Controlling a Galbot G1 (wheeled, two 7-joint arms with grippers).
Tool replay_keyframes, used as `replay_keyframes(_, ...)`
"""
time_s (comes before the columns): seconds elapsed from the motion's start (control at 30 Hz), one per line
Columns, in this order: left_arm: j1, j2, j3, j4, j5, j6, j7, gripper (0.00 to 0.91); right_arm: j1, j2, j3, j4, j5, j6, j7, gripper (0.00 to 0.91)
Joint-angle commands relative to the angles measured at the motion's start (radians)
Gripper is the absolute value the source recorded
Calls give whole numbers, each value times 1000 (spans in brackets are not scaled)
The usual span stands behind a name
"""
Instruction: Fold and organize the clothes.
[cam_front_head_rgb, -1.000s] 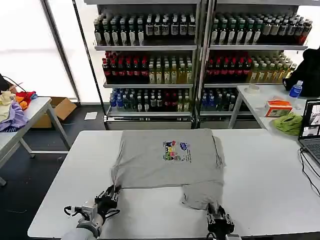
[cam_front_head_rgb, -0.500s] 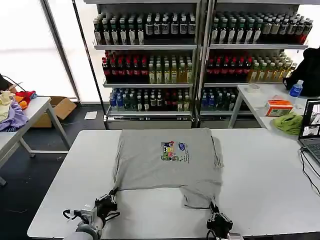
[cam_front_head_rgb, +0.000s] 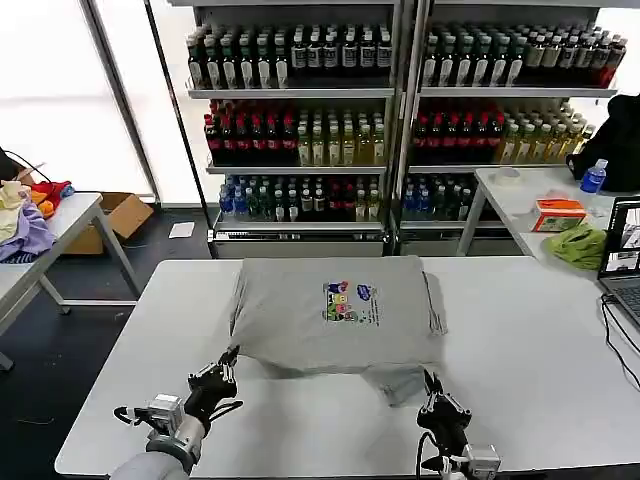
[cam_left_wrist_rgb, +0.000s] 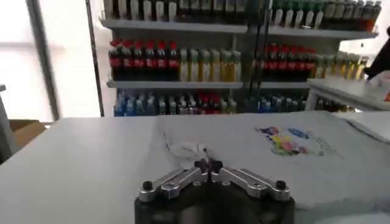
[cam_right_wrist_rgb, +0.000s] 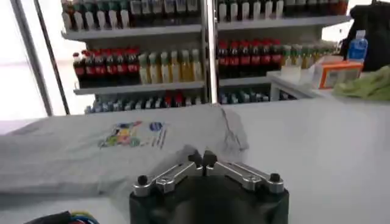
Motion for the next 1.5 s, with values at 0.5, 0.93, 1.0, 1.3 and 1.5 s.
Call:
replay_keyframes(0.5, -345, 41, 51, 330, -109, -7, -24, 10, 435, 12, -35, -290, -20, -49, 2, 0)
replay_keyframes(0.93, -477, 49, 101, 493, -128, -5, -30, 10, 632, 40, -61, -487, -13, -54, -27, 0)
replay_keyframes(1.0, -484, 49, 107, 505, -136, -2, -33, 10, 652, 51, -59, -511, -17, -58, -30, 0)
replay_keyframes(1.3, -506, 49, 118, 538, -130, 16, -36, 10, 671, 63, -76, -553, -16, -95, -37, 0)
replay_keyframes(1.5, -511, 49, 118, 549, -123, 27, -37, 907, 627, 67, -89, -546, -34, -132, -36, 907)
